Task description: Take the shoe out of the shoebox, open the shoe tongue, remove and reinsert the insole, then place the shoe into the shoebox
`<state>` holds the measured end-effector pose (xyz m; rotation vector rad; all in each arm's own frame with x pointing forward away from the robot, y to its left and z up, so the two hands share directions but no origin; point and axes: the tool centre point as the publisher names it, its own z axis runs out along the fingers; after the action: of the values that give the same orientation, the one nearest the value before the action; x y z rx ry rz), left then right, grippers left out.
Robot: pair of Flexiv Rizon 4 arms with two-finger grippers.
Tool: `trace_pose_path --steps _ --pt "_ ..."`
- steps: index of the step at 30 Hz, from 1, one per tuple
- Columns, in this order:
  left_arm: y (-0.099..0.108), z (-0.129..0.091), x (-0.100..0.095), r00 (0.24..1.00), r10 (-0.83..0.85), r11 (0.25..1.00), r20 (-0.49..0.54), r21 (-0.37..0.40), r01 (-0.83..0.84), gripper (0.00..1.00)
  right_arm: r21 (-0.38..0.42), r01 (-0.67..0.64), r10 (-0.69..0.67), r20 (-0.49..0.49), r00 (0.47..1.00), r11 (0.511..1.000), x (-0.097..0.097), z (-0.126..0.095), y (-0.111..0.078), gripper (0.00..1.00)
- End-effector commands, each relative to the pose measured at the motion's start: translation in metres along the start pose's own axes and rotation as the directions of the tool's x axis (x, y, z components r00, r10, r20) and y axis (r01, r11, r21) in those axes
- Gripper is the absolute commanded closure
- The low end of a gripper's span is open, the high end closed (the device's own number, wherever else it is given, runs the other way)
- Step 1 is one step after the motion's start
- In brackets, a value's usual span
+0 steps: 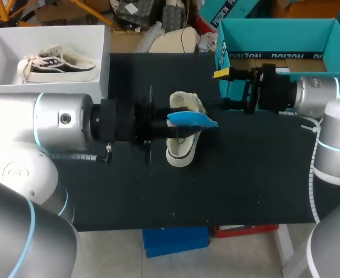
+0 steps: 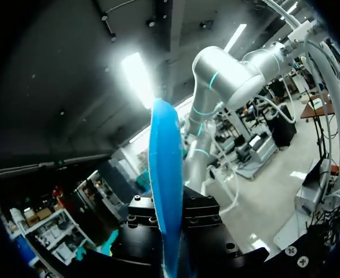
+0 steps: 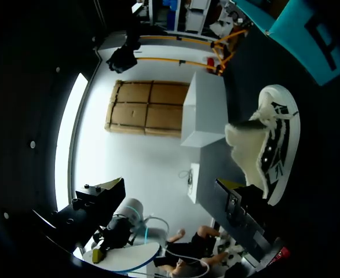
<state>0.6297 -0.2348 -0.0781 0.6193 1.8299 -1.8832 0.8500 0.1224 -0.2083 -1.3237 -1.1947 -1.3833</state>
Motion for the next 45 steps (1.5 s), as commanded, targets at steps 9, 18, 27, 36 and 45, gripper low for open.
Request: trace_pose_path --steps 9,18,27,36,45 --pt "0.000 -0.010 0.024 0.998 0.010 0.999 0.064 0.037 -0.012 1.00 -0.004 0.000 0.000 0.000 1.000 1.000 0.000 0.002 -0.001 0.00" --pt "0.016 -0.016 0.059 0.952 0.302 0.953 0.052 0.017 -0.303 1.00 -0.004 0.000 0.000 0.000 1.000 1.000 0.000 0.002 -0.001 0.00" --pt "0.050 -0.023 0.068 0.876 0.482 0.876 0.030 -0.020 -0.482 1.00 -0.004 0.000 0.000 0.000 1.000 1.000 0.000 0.002 -0.001 0.00" --pt "0.055 -0.024 0.071 0.863 0.506 0.863 0.009 -0.018 -0.505 1.00 -0.004 0.000 0.000 0.000 1.000 1.000 0.000 0.002 -0.001 0.00" --pt "0.045 -0.016 0.079 0.783 0.617 0.786 0.078 -0.012 -0.618 1.00 -0.004 0.000 0.000 0.000 1.000 1.000 0.000 0.002 -0.001 0.00"
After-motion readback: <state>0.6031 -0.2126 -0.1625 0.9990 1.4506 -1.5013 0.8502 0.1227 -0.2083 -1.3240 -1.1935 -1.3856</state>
